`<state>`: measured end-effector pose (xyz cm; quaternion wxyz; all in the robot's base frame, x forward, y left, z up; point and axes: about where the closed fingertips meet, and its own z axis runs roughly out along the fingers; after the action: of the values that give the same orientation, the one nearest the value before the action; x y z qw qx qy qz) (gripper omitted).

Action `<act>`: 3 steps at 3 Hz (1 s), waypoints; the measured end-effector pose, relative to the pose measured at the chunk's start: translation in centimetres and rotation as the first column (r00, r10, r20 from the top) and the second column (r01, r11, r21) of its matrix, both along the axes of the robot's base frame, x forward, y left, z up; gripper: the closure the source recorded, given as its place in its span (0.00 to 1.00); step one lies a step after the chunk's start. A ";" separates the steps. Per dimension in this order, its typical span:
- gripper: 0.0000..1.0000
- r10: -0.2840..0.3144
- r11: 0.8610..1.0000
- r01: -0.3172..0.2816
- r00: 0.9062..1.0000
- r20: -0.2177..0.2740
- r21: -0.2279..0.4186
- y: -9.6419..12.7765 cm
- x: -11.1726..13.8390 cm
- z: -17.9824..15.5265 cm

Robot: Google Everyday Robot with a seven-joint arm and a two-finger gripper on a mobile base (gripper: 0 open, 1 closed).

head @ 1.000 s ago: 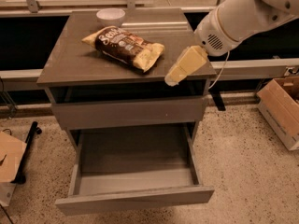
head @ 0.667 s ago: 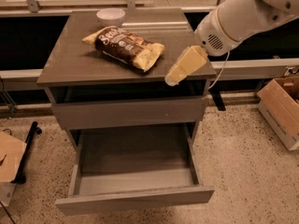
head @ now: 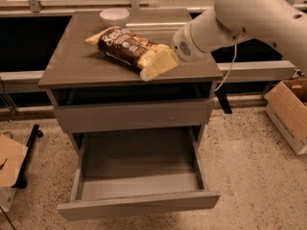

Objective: Place brown chip bag into middle drawer

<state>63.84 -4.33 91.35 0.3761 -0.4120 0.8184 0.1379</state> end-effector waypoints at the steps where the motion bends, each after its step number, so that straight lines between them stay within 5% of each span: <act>1: 0.00 0.002 0.997 -0.002 1.000 0.008 0.077 3.3 3.0 -0.7; 3: 0.00 -0.010 0.978 0.012 1.000 -0.009 0.208 9.0 10.6 -5.2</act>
Offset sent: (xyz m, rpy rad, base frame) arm 0.1095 0.0892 -0.0362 0.2182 -0.0305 -0.0154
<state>74.44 4.64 86.20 0.4146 -0.3652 0.8033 0.2223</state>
